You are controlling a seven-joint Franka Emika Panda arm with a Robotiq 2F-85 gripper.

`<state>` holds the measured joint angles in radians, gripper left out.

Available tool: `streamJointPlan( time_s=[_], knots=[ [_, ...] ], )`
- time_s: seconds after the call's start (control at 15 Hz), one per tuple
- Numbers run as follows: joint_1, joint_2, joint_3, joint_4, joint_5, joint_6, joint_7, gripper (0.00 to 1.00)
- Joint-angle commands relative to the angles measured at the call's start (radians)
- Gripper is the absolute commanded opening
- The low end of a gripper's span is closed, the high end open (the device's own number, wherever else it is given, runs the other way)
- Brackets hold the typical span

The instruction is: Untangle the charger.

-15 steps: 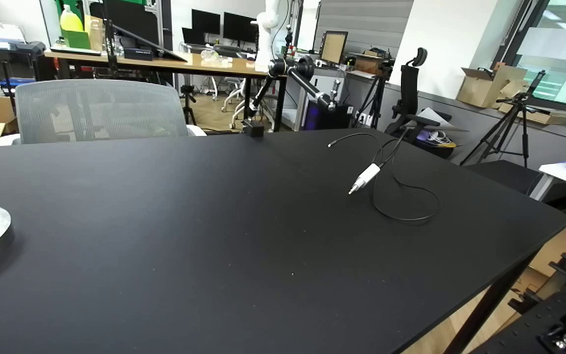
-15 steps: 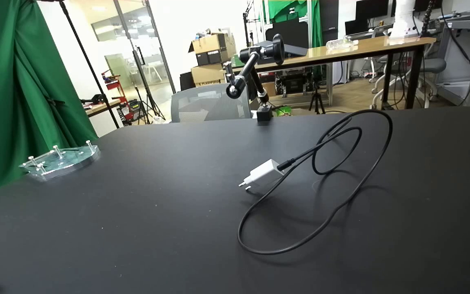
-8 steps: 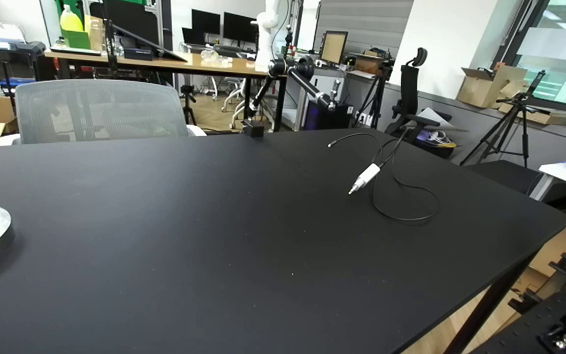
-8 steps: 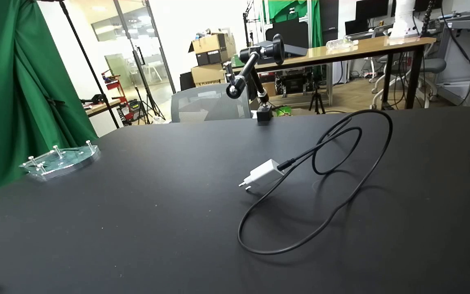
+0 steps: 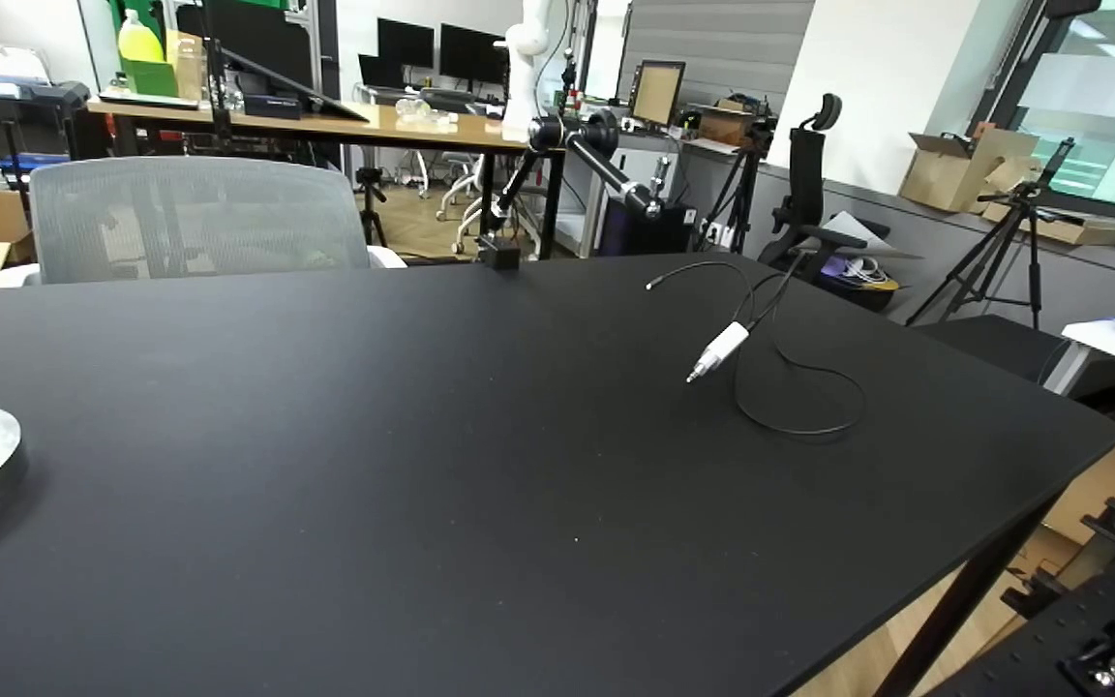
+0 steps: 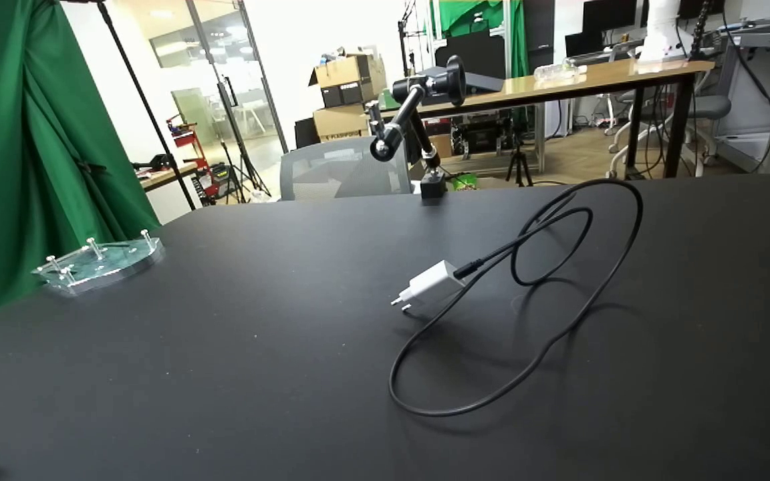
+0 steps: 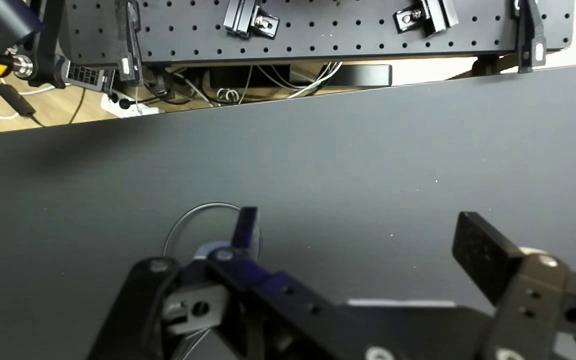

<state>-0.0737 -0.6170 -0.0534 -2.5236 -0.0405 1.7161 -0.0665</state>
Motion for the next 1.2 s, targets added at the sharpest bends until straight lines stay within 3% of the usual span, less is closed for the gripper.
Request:
streamJointPlan(
  time_s=[0.0,0.13,0.33,0.47,0.53,0.73,0.87,1.13],
  knots=[
    [0.007,0.014,0.005,0.007,-0.031,0.002,-0.004,1.0],
    [-0.015,0.056,0.006,0.018,-0.096,0.056,0.009,1.0],
    [-0.057,0.137,-0.005,0.018,-0.312,0.238,-0.018,1.0],
    [-0.104,0.215,-0.018,0.033,-0.425,0.297,0.03,1.0],
    [-0.062,0.135,-0.014,0.003,-0.356,0.257,0.005,1.0],
    [-0.071,0.17,-0.021,0.003,-0.365,0.273,0.002,1.0],
    [-0.078,0.143,-0.011,-0.016,-0.363,0.364,0.099,1.0],
    [-0.116,0.271,-0.048,0.011,-0.31,0.594,0.197,1.0]
  ],
)
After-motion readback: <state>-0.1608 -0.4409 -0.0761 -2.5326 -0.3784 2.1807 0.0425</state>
